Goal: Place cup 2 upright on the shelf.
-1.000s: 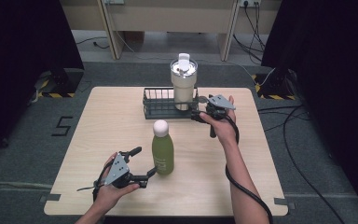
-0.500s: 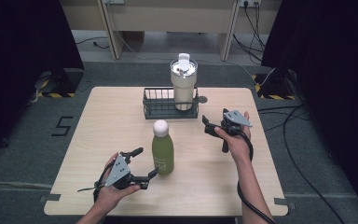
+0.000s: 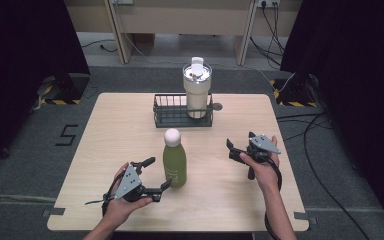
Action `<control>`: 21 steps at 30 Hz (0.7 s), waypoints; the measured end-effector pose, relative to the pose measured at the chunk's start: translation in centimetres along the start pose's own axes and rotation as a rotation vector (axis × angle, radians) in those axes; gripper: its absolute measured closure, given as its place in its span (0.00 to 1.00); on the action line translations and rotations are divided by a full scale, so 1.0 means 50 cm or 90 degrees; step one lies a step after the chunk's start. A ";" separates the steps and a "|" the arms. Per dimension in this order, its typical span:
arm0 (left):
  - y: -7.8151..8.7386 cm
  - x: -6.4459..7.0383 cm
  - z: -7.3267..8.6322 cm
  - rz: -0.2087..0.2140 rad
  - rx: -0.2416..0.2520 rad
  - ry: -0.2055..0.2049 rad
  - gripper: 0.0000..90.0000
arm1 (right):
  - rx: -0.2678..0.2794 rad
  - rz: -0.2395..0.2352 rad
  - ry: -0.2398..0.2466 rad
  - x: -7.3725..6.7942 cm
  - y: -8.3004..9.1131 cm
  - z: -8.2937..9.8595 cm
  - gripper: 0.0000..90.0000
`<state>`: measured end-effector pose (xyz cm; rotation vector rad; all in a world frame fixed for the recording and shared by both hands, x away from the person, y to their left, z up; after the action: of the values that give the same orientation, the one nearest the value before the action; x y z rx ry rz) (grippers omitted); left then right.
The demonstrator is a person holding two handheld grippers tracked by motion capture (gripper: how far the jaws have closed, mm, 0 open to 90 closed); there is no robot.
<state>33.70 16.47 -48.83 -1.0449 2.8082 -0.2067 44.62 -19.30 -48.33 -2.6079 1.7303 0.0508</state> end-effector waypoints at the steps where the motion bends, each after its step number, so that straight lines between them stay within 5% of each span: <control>1: -0.002 0.002 -0.001 0.003 0.002 -0.001 0.11 | 0.000 0.005 0.000 0.002 0.006 0.001 0.09; 10: -0.024 0.011 0.004 0.012 -0.010 -0.003 0.12 | 0.001 0.024 0.000 0.015 0.037 0.002 0.09; 21: -0.065 -0.001 0.010 0.011 -0.014 -0.002 0.13 | -0.010 0.021 0.003 0.013 0.036 0.011 0.10</control>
<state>35.90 14.03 -48.73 -1.0238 2.8214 -0.1719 43.21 -20.58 -48.88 -2.5922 1.7825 0.0585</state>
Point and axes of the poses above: each handheld gripper's, and its own axes: y roughly backward along the jaws, z roughly out of its underside, x roughly to its right, the point moved 2 cm from there along -y, roughly forward along the jaws, and after that the axes turned 14 degrees about x, right-handed, at the moved point
